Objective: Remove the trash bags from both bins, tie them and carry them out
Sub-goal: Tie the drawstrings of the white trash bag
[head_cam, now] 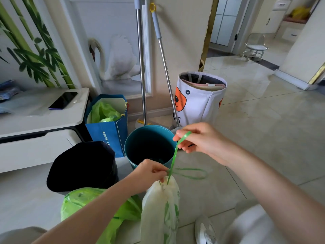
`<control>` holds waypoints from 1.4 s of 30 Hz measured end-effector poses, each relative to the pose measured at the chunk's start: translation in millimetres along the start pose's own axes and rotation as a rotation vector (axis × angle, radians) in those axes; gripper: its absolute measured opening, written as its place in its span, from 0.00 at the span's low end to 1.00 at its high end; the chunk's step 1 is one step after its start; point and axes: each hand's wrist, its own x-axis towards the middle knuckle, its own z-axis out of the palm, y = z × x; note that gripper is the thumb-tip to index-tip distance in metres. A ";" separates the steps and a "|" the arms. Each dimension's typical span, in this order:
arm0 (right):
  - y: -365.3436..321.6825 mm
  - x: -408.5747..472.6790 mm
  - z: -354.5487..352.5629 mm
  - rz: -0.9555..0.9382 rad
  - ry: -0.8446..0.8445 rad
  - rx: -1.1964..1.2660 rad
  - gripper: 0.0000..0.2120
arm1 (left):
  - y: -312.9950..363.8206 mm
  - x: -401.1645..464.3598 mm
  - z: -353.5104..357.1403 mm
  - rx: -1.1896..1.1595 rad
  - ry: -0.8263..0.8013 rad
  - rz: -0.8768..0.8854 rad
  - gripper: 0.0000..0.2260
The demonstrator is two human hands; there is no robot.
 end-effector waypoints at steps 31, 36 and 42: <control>2.8 19.6 31.0 -0.089 -0.058 0.158 0.10 | 3.5 -11.2 -0.7 0.120 -0.286 0.052 0.10; 26.2 23.4 37.5 -0.025 0.014 -0.174 0.12 | -0.4 -10.4 -6.4 -0.018 -0.270 0.002 0.10; 67.3 18.3 40.2 0.025 -0.340 -0.778 0.11 | -9.2 -8.7 -15.6 -0.136 -0.197 -0.076 0.11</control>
